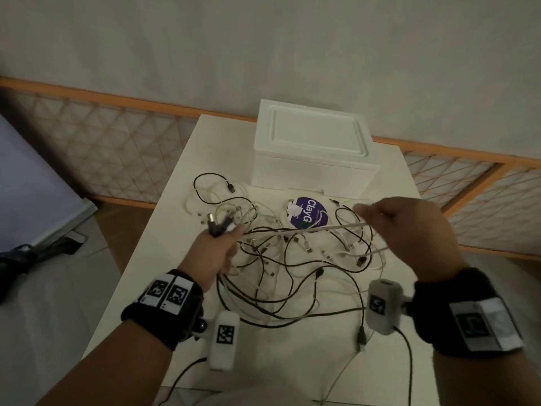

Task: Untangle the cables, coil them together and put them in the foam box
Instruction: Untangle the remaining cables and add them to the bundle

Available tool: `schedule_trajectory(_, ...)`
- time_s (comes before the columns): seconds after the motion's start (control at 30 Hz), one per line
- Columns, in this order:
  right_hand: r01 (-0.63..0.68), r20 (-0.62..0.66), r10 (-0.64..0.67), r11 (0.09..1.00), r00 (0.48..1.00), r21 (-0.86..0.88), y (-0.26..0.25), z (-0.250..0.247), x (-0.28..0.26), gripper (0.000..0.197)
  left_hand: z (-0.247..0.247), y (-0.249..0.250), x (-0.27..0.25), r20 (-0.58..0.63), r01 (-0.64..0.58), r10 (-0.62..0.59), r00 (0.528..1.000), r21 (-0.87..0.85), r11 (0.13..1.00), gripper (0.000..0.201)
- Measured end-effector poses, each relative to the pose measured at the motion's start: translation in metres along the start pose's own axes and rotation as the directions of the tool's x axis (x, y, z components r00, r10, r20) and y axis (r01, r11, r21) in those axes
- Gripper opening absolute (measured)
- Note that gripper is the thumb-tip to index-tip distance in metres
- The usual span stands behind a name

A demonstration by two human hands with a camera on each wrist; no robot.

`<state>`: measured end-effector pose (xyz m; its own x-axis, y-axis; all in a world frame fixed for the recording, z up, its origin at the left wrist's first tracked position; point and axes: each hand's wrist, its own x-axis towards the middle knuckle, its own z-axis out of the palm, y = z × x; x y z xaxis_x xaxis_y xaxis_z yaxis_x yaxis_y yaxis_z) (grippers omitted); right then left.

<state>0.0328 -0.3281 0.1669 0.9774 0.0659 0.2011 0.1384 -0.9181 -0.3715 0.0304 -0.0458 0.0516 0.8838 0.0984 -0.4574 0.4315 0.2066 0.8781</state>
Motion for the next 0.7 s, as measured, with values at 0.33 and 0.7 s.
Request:
schedule_trajectory(0.33, -0.089, 0.035, 0.089, 0.996, 0.995, 0.011, 0.041, 0.021, -0.009, 0.035, -0.031, -0.002, 0.015, -0.179, 0.038, -0.054, 0.982, -0.092, 0.995, 0.023)
schedule_trajectory(0.7, -0.11, -0.006, 0.121, 0.917, 0.993, 0.382, 0.08, 0.05, -0.013, 0.014, -0.055, -0.016, 0.019, -0.245, 0.057, -0.102, 0.964, -0.183, 0.982, 0.032)
